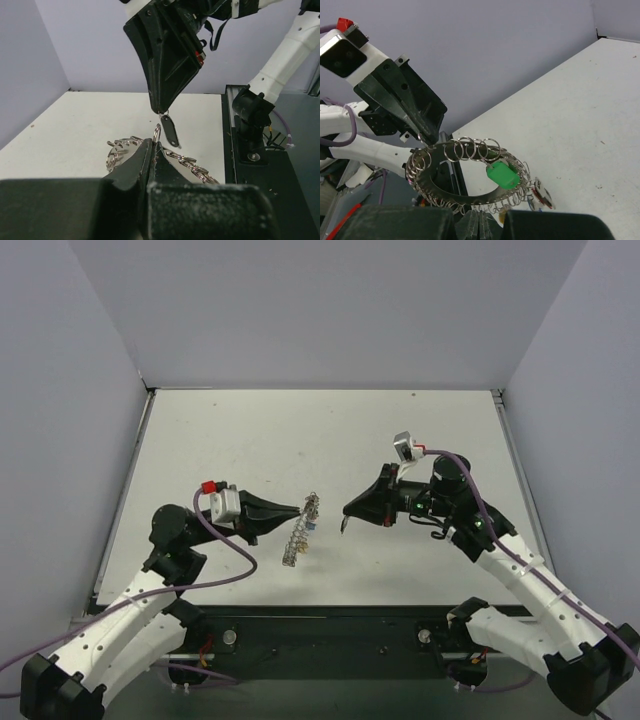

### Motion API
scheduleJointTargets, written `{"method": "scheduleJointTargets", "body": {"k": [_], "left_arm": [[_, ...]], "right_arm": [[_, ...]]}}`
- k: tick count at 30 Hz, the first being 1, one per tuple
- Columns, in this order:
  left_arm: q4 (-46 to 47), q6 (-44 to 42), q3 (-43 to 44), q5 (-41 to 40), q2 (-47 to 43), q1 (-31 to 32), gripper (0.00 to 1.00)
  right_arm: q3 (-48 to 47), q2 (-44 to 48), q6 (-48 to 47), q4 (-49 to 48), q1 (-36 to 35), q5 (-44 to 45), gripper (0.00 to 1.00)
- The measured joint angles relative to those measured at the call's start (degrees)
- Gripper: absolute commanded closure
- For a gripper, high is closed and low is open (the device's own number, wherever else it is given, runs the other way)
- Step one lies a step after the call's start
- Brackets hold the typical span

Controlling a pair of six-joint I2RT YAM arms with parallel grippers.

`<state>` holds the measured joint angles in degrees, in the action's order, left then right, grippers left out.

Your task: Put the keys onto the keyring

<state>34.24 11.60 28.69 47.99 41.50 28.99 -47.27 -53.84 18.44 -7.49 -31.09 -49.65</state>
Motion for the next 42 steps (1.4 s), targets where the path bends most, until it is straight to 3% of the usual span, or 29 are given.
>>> {"method": "scheduleJointTargets", "body": {"k": [8,42], "left_arm": [[2.7,-4.1,-0.2,-1.0,6.2,7.3,1.00],[-5.8,-17.0,-0.2,-6.8,3.9,12.3,1.00]], "right_arm": [[0.0,-1.8,4.7,-2.1,0.0,-2.2,1.00],[-3.4,-10.0,17.5,-2.6,0.0,-7.6,1.00]]}}
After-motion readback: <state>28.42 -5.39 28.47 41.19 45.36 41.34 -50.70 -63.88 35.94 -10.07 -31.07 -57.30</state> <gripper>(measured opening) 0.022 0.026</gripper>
